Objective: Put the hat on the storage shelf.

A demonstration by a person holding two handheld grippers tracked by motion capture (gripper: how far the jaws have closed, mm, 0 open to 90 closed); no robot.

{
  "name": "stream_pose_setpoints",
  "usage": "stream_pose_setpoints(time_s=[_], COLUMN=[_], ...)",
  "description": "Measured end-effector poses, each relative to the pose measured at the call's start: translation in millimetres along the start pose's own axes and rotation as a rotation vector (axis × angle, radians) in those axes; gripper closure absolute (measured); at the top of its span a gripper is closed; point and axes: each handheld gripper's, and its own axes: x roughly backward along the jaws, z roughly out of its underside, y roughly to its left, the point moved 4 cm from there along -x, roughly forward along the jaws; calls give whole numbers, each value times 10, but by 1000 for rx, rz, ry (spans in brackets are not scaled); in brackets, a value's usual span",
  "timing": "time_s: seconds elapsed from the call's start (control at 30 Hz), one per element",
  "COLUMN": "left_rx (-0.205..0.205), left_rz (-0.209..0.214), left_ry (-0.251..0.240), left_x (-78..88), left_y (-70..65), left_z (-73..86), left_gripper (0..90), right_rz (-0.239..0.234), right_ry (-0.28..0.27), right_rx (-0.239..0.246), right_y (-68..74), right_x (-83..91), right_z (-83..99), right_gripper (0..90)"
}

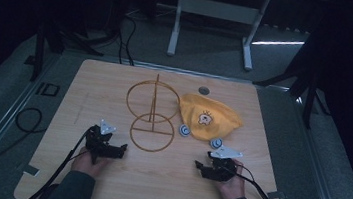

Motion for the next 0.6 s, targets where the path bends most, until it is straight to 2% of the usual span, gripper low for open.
stream_pose_setpoints(time_s=[0.33,0.6], left_rx=[0,0], left_rz=[0,0], left_ry=[0,0], left_x=[0,0], left_y=[0,0], left_z=[0,0], left_gripper=[19,19], right_rz=[-2,-19], right_ry=[5,14], right_rx=[0,17], right_y=[1,11], right_x=[-4,-14], right_z=[-2,-3], right_gripper=[317,250])
